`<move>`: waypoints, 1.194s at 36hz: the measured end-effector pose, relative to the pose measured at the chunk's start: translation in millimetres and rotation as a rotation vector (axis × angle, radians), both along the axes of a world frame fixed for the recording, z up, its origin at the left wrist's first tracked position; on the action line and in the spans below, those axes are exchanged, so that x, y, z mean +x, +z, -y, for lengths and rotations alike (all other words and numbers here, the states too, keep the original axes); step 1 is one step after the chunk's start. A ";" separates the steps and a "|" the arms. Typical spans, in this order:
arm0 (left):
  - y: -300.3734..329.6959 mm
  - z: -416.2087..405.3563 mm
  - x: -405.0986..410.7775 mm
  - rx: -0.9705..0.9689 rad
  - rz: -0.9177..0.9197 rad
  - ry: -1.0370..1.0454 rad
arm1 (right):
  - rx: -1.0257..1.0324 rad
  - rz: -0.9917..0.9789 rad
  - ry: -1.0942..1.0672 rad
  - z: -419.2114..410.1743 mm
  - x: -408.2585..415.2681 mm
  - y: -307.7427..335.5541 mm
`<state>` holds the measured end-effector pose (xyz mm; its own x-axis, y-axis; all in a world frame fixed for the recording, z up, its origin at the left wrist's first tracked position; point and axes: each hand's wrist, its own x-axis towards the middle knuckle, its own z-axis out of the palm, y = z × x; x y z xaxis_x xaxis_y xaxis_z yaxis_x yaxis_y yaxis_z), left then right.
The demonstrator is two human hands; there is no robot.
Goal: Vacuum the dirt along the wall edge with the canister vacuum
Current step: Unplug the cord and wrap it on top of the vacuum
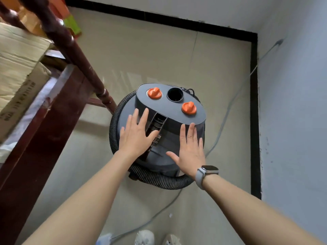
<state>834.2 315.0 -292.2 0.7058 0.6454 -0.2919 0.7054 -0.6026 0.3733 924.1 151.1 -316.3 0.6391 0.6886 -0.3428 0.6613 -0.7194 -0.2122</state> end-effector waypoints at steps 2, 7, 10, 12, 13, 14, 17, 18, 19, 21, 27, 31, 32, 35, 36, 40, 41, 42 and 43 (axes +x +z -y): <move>-0.4 -17.3 7.7 0.081 -0.040 -0.092 | -0.010 -0.027 -0.022 -10.7 12.2 -1.4; -1.1 -63.9 48.0 0.160 -0.126 -0.210 | -0.029 -0.072 -0.052 -33.2 55.8 0.7; -3.7 -90.6 85.8 0.201 -0.122 -0.281 | -0.057 -0.067 -0.042 -50.2 91.1 2.7; -6.7 -106.4 113.0 0.202 -0.132 -0.319 | -0.054 -0.073 -0.055 -66.2 114.0 4.1; -11.1 -119.2 132.8 0.196 -0.135 -0.329 | -0.045 -0.064 -0.065 -80.0 132.2 1.9; -14.6 -125.3 143.2 0.189 -0.137 -0.323 | -0.043 -0.058 -0.072 -87.6 142.7 2.5; -25.2 -139.2 164.5 0.217 -0.077 -0.263 | -0.032 -0.053 -0.078 -109.8 173.3 5.6; -28.8 -146.6 174.1 0.246 -0.055 -0.243 | -0.028 -0.060 -0.086 -121.1 186.5 5.9; -31.4 -154.9 184.2 0.276 -0.040 -0.232 | -0.022 -0.063 -0.089 -133.3 199.7 6.3; -34.4 -173.5 206.7 0.325 -0.030 -0.226 | -0.026 -0.042 -0.083 -158.5 227.2 6.5; -43.1 -226.3 251.0 0.310 -0.022 -0.140 | -0.091 0.023 0.032 -224.0 297.5 11.3; -45.9 -260.5 273.7 0.290 -0.030 -0.054 | -0.130 -0.030 0.118 -271.3 342.9 18.1; -45.4 -269.2 279.0 0.288 -0.033 -0.038 | -0.138 -0.034 0.145 -284.6 354.5 20.1; -44.2 -298.0 292.2 0.272 -0.061 0.019 | -0.155 -0.017 0.241 -327.6 388.3 24.2; -43.5 -308.3 296.6 0.259 -0.068 0.042 | -0.164 -0.004 0.280 -342.1 397.7 25.4; -41.3 -352.4 316.3 0.218 -0.062 0.176 | -0.147 0.034 0.412 -401.0 431.6 23.8; -40.8 -365.1 322.2 0.195 -0.056 0.211 | -0.139 0.038 0.439 -415.9 438.9 23.6; -40.9 -378.5 327.9 0.173 -0.049 0.244 | -0.128 0.042 0.463 -431.1 445.8 22.9; -41.1 -391.9 332.8 0.153 -0.040 0.272 | -0.113 0.045 0.484 -446.5 451.7 22.1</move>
